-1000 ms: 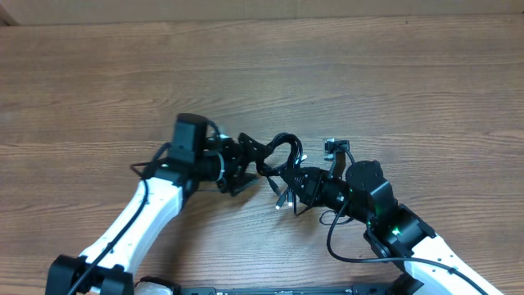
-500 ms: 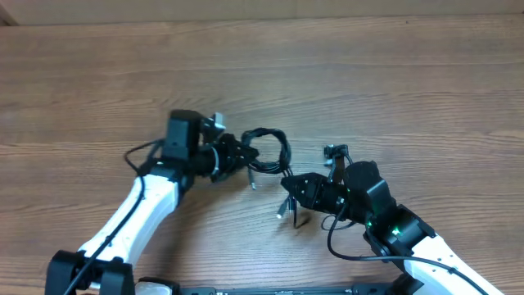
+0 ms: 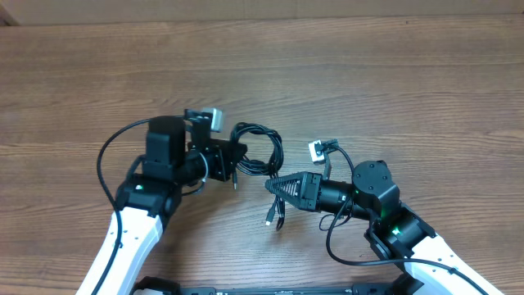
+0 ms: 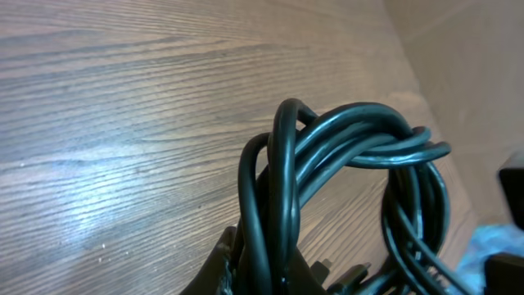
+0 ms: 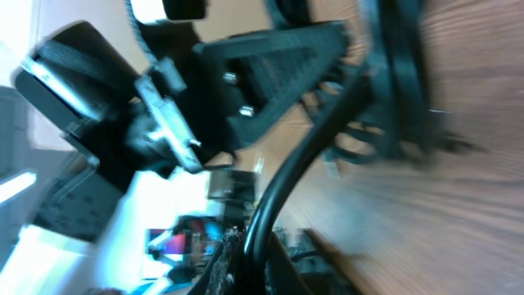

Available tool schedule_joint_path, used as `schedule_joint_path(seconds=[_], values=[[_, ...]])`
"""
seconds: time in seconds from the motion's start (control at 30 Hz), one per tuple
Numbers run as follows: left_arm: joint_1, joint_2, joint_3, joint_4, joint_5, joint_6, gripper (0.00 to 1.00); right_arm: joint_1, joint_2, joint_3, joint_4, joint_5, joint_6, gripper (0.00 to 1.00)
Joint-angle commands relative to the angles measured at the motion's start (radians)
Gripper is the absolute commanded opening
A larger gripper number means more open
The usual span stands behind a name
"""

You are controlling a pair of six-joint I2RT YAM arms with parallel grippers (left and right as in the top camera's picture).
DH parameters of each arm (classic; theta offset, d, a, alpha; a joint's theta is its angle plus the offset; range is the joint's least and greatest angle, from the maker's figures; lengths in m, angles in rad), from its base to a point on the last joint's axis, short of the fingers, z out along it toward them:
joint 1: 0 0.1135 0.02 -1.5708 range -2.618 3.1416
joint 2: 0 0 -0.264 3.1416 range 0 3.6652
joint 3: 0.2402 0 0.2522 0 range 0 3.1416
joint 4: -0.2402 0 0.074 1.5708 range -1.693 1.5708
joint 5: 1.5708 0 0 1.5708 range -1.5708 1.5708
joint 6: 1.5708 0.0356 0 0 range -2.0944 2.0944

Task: Untangle cables

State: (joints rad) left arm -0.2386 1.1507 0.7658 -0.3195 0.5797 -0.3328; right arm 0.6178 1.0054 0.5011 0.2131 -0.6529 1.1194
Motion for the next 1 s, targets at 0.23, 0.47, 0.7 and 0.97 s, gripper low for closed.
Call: schedule_joint_path(seconds=[0.23,0.47,0.7,0.97], values=[[-0.096,-0.007,0.017,-0.021,0.018,0.06,0.04,0.004,0.028,0.011,-0.021,0.24,0.163,0.04],[-0.096,-0.008,0.017,-0.025,0.294,0.072,0.04,0.004,0.121,0.011,-0.041,0.402,0.163,0.04],[-0.096,-0.008,0.017,-0.169,0.38,0.228,0.05,-0.013,0.152,0.011,-0.032,0.512,0.156,0.04],[-0.096,-0.008,0.017,-0.18,0.63,0.364,0.04,-0.045,0.152,0.011,-0.032,0.554,0.156,0.04]])
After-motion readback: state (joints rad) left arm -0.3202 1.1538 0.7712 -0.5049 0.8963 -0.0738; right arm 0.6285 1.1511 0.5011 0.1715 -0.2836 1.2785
